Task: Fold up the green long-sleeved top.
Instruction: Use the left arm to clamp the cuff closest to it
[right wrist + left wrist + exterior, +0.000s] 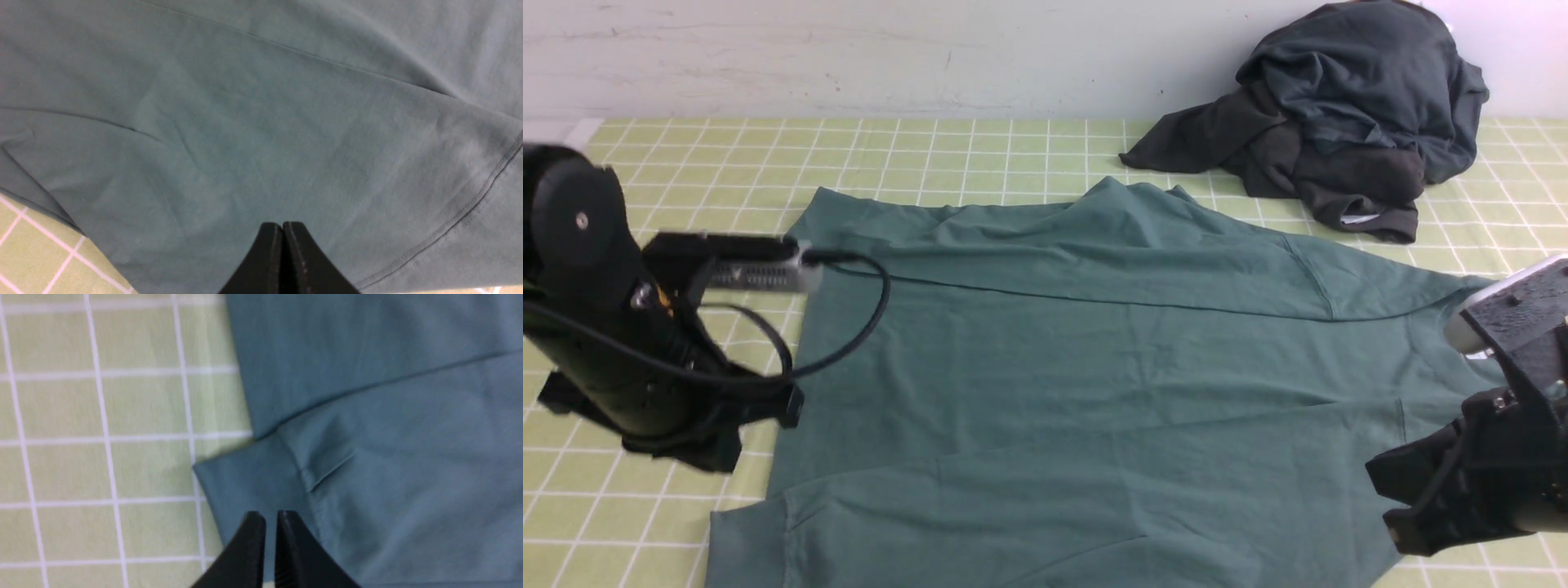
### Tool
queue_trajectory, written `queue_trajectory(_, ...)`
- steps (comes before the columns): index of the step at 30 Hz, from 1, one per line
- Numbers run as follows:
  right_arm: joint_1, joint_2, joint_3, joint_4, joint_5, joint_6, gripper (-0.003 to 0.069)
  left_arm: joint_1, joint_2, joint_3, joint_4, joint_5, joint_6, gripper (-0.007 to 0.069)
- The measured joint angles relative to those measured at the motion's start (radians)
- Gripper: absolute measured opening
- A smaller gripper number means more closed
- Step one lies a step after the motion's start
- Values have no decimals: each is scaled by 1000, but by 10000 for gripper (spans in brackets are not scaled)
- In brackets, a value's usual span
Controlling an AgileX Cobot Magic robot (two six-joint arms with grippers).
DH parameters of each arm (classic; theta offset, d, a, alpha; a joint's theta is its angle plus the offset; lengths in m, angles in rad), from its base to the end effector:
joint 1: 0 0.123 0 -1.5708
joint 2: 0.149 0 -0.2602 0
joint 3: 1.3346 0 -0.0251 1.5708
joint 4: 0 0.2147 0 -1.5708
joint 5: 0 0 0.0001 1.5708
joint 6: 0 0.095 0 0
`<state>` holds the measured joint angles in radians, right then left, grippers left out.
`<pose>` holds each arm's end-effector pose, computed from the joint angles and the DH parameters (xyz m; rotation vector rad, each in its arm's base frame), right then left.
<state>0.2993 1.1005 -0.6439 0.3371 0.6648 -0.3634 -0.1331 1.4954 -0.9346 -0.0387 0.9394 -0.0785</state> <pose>0.1632 0.0707 0.2372 -0.5802 2.5156 0.3412 0.2340 -0.0343 0.2131 0.0511 2.9868 -0.0740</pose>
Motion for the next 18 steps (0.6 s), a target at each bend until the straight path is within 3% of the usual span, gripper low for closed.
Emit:
queue_trajectory(2, 0, 0, 0, 0, -1, 0, -8, 14, 15, 29, -5, -19, 2, 103)
queue_trajectory(6, 0, 0, 0, 17, -2, 0, -8, 58, 84, 89, -26, -116, 2, 251)
queue_trajectory(9, 0, 0, 0, 30, -2, 0, -8, 63, 139, 89, -32, -169, 5, 291)
queue_trajectory(13, 0, 0, 0, 41, -2, 0, -8, 63, 201, 83, -60, -206, 17, 238)
queue_trajectory(18, 0, 0, 0, 45, -2, 0, -8, 60, 202, 64, -86, -189, 26, 49)
